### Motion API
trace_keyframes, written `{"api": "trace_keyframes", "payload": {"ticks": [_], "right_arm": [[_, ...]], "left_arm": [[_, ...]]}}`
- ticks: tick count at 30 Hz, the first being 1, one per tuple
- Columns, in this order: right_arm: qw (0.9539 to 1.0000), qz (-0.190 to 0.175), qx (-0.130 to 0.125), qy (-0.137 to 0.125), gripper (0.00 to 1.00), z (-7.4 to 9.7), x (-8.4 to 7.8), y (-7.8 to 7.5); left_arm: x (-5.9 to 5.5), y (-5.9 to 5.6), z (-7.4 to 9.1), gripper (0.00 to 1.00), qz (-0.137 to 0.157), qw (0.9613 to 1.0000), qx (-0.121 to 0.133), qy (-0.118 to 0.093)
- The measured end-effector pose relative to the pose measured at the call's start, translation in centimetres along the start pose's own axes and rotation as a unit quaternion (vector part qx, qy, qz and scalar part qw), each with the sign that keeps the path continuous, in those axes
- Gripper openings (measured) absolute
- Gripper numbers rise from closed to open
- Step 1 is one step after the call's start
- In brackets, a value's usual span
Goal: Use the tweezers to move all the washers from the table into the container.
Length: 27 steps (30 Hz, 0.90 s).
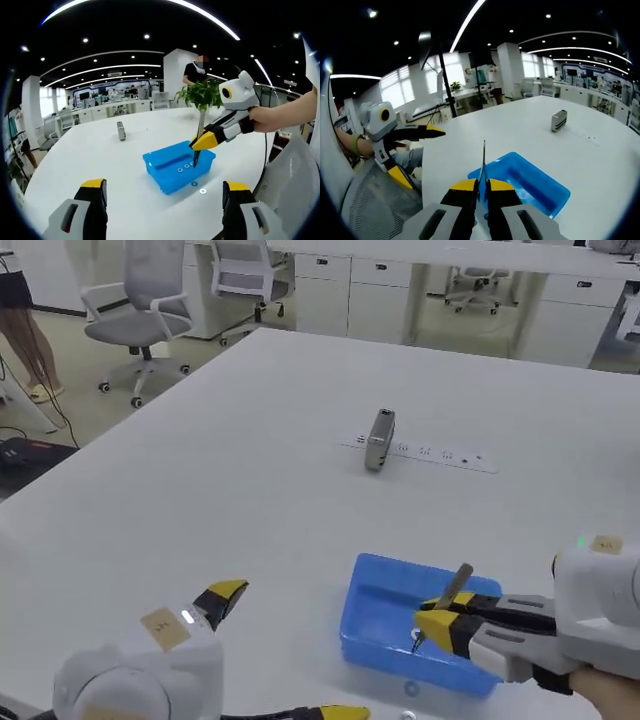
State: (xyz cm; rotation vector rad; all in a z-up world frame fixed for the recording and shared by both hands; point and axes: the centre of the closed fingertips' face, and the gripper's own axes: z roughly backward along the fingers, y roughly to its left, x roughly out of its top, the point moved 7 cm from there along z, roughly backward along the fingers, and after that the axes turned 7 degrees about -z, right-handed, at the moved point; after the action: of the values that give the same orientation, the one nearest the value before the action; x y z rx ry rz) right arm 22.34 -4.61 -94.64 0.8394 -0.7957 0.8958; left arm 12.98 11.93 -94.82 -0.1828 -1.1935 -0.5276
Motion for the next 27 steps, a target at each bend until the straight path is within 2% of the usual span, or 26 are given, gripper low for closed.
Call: {"api": "trace_keyframes", "payload": {"ticks": [6, 13, 20, 27], "right_arm": [[1.0000, -0.004, 0.007, 0.004, 0.04, 0.2, -0.7, 0.6], [0.9998, -0.015, 0.009, 0.014, 0.04, 0.1, -2.2, 1.2], [0.9993, -0.020, 0.006, 0.029, 0.04, -0.3, -3.6, 1.1], [0.9988, -0.019, 0.011, 0.043, 0.04, -0.9, -4.2, 1.0]], "left_arm": [[0.0, 0.0, 0.0, 0.99, 0.000, 1.0000, -0.001, -0.001], [0.0, -0.1, 0.0, 0.99, -0.001, 1.0000, -0.002, 0.000], [0.0, 0.0, 0.0, 0.98, 0.001, 1.0000, -0.001, -0.002], [0.0, 0.0, 0.0, 0.98, 0.001, 1.0000, 0.000, -0.002]]}}
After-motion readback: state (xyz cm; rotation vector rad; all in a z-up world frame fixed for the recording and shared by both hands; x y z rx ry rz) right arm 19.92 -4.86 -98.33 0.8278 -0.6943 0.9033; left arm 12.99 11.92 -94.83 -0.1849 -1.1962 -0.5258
